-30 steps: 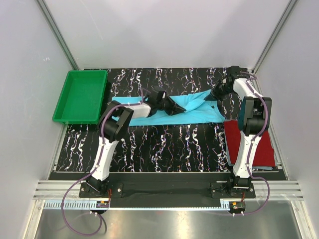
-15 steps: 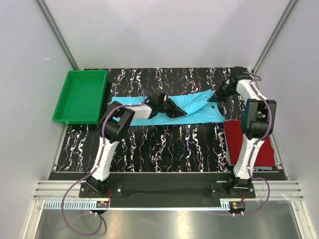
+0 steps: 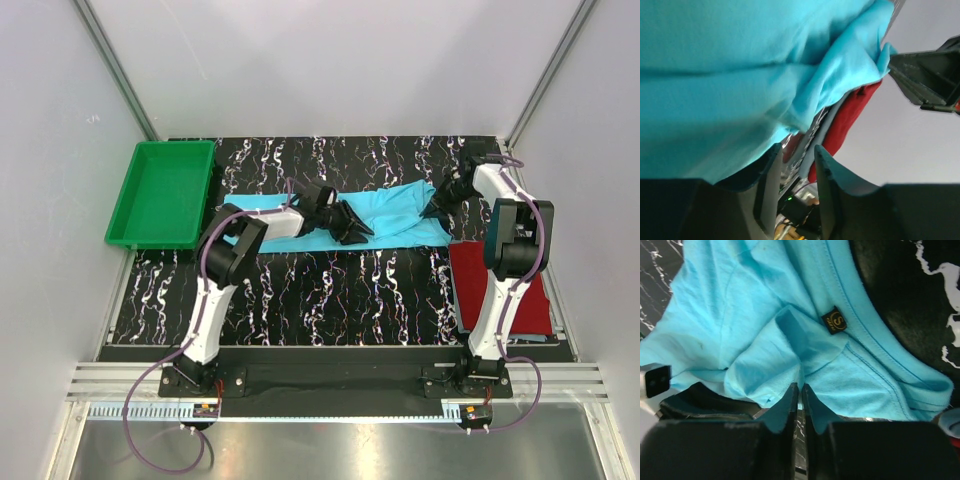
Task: Fold and stack the t-shirts
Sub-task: Fold the tshirt
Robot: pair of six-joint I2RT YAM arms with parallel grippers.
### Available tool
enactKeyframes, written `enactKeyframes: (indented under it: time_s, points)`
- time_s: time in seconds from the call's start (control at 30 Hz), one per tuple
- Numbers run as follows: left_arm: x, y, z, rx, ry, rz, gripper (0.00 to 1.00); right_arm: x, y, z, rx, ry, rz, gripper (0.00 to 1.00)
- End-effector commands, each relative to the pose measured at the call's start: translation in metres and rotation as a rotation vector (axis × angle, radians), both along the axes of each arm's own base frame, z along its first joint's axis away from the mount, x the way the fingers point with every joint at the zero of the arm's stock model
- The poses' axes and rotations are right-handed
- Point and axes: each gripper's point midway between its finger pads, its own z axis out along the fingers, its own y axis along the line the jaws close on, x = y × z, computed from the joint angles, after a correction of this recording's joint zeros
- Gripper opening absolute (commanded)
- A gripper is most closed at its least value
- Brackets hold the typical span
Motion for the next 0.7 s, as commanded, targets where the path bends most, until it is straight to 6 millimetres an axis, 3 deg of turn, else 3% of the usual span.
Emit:
enactKeyframes:
  time_s: [0.0, 0.13, 0.33, 0.53, 0.67]
  points:
    - [-0.002, 0.013, 0.047, 0.008, -0.174, -0.084, 0.38, -0.002, -0.011, 0.020, -0.064, -0.037, 0.022, 0.17]
    - [0.005, 0.032, 0.049, 0.062, -0.224, -0.094, 0.36, -0.002, -0.018, 0.028, -0.111, -0.057, 0.044, 0.35]
    - [0.020, 0.045, 0.043, 0.101, -0.223, -0.084, 0.19, -0.012, -0.017, 0.043, -0.117, -0.082, 0.067, 0.40]
    - [0.032, 0.045, 0.026, 0.152, -0.215, -0.084, 0.12, -0.020, -0.006, 0.057, -0.066, -0.108, 0.074, 0.37]
    - [0.041, 0.039, 0.018, 0.139, -0.200, -0.086, 0.05, -0.029, 0.006, 0.056, -0.037, -0.116, 0.077, 0.28]
